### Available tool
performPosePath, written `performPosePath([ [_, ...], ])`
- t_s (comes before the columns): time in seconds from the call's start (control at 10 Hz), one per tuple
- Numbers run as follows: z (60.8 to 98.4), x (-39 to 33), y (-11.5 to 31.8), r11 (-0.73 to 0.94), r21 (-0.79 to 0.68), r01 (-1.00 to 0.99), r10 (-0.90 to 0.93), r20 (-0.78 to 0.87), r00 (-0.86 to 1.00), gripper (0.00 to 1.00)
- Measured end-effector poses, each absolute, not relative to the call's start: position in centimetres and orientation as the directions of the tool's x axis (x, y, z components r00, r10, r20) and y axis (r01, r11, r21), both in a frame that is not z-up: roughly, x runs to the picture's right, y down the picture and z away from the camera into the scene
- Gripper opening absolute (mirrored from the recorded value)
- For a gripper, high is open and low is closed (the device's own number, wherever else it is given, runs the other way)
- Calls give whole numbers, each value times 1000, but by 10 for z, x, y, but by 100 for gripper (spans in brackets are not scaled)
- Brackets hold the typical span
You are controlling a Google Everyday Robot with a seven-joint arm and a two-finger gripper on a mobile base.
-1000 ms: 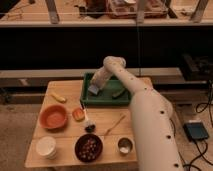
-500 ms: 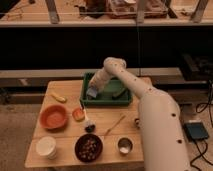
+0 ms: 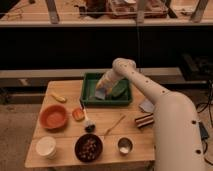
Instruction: Wipe tray with sponge
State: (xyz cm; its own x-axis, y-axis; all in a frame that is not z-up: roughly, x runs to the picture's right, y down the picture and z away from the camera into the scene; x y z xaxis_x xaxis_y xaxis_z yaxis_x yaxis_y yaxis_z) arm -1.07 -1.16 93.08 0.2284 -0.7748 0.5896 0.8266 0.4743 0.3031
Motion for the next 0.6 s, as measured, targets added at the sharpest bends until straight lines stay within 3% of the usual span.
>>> performPosePath([
  [0.6, 988, 15, -63, 492, 225, 841, -797, 504, 331, 15],
])
